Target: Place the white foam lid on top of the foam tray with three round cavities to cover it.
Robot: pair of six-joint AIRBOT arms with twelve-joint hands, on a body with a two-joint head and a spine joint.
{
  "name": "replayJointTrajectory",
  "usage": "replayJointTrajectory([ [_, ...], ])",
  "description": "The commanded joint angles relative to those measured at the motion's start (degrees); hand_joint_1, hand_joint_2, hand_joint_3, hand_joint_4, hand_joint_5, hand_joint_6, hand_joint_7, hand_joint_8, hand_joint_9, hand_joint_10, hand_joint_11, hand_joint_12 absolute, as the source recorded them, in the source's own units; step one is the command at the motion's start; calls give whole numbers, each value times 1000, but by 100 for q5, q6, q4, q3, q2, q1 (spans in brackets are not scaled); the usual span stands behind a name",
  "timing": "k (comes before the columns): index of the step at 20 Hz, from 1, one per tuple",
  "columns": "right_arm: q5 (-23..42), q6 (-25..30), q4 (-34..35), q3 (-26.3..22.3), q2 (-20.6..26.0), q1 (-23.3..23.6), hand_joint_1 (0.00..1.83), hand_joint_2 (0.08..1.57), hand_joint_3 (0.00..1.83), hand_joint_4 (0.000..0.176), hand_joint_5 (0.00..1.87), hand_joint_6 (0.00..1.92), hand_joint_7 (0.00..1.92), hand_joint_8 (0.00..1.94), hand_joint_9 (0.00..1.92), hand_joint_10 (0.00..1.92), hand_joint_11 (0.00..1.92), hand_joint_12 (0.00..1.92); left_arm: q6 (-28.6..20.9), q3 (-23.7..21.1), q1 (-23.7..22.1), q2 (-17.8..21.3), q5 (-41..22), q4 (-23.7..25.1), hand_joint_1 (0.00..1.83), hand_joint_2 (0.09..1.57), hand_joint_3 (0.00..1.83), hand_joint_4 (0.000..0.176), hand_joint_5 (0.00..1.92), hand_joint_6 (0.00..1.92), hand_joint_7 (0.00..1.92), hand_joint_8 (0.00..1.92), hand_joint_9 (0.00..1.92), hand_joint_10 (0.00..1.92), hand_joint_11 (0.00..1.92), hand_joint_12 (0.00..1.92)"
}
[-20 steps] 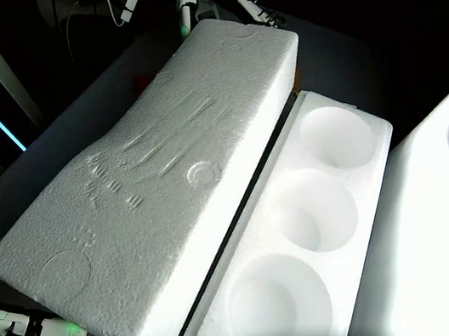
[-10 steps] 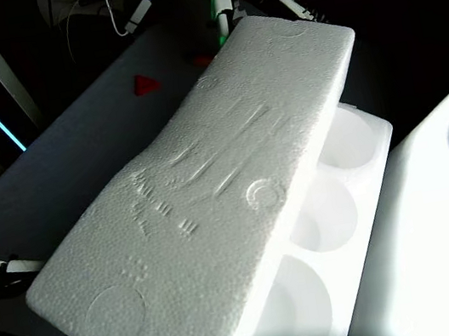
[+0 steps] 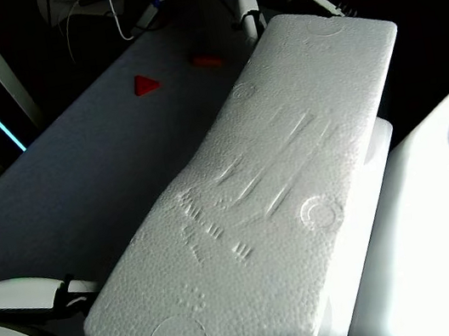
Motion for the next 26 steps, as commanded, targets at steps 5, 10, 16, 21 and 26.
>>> replayJointTrajectory([
  [5, 67, 6, -691, 291, -233, 480, 613, 1194, 0, 0, 0, 142, 131, 8, 0, 292, 0, 1664, -48, 164, -310, -200, -336, 477, 506, 1086, 0, 0, 225, 0, 31, 4, 0, 0, 0, 755],
  [10, -267, -31, -691, 528, -413, 688, 604, 1202, 3, 0, 0, 0, 60, 1, 0, 135, 0, 1017, -51, 397, -432, -357, -79, 389, 527, 1096, 2, 0, 225, 2, 30, 0, 0, 0, 0, 629],
  [16, -336, -51, -635, 554, -419, 693, 496, 1251, 1, 0, 19, 7, 54, 5, 0, 199, 0, 1189, -53, 500, -353, -427, 95, 246, 517, 1112, 2, 0, 202, 6, 28, 5, 0, 0, 0, 388],
  [21, -349, -54, -572, 544, -418, 693, 500, 1239, 1, 0, 66, 42, 96, 13, 15, 210, 0, 1151, -74, 675, -287, -526, 343, 103, 524, 1095, 0, 0, 230, 2, 53, 0, 0, 0, 0, 376],
  [26, -349, -57, -548, 539, -382, 693, 559, 1223, 1, 0, 59, 128, 183, 19, 3, 449, 0, 1416, -77, 823, -240, -595, 548, -22, 551, 1102, 2, 0, 168, 0, 12, 0, 0, 0, 0, 432],
])
